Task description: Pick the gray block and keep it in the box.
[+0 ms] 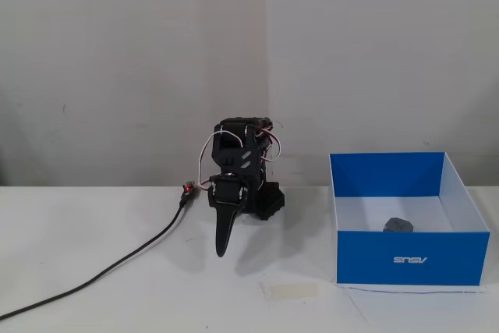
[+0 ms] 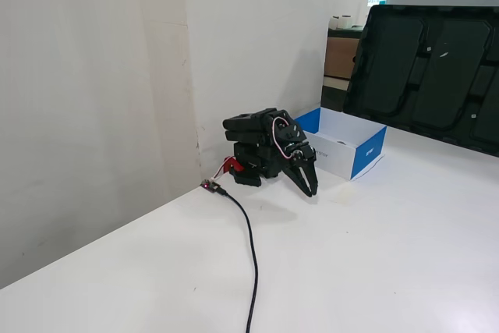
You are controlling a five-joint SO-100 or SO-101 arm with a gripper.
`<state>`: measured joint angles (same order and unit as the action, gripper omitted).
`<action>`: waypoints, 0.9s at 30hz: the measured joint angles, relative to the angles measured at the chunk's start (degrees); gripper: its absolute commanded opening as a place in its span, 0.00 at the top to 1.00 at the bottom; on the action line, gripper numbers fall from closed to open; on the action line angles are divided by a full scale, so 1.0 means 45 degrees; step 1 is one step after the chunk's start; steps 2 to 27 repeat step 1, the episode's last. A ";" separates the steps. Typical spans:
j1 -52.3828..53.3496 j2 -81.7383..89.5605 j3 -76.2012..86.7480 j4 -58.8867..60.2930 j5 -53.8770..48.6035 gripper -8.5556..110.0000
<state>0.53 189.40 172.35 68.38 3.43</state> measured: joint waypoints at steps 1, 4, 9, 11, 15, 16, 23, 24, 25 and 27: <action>0.0000 0.0000 0.0000 0.0000 0.0000 0.93; 0.0000 0.0000 0.0000 0.0000 0.0000 0.93; 0.0000 0.0000 0.0000 0.0000 0.0000 0.93; 0.0000 0.0000 0.0000 0.0000 0.0000 0.93; 0.0000 0.0000 0.0000 0.0000 0.0000 0.93; 0.0000 0.0000 0.0000 0.0000 0.0000 0.93; 0.0000 0.0000 0.0000 0.0000 0.0000 0.93; 0.0000 0.0000 0.0000 0.0000 0.0000 0.93; 0.0000 0.0000 0.0000 0.0000 0.0000 0.93; 0.0000 0.0000 0.0000 0.0000 0.0000 0.93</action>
